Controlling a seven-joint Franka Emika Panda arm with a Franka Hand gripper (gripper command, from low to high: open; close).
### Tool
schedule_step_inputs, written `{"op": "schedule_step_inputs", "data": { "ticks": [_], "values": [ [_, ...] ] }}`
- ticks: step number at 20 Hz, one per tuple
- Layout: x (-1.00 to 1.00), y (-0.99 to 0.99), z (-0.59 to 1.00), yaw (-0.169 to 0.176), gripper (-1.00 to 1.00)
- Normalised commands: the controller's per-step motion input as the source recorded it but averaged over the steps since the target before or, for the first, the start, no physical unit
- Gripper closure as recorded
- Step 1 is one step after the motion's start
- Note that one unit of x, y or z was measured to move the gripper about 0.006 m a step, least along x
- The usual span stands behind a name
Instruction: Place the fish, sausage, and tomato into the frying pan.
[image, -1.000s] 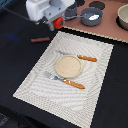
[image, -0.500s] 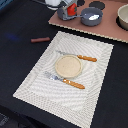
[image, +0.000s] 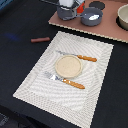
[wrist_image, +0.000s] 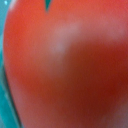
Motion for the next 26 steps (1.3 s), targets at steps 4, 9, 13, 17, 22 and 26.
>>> {"op": "schedule_step_inputs", "data": {
  "ticks": [4,9,13,17,22,26],
  "values": [
    [0.68,0.85,0.04,0.0,1.0],
    [0.71,0.81,0.12,0.0,1.0],
    [0.7,0.75,0.09,0.0,1.0],
    [0.5,0.55,0.11,0.0,-1.0],
    [0.3,0.36,0.24,0.0,-1.0],
    [0.21,0.29,0.68,0.0,-1.0]
  ]
}}
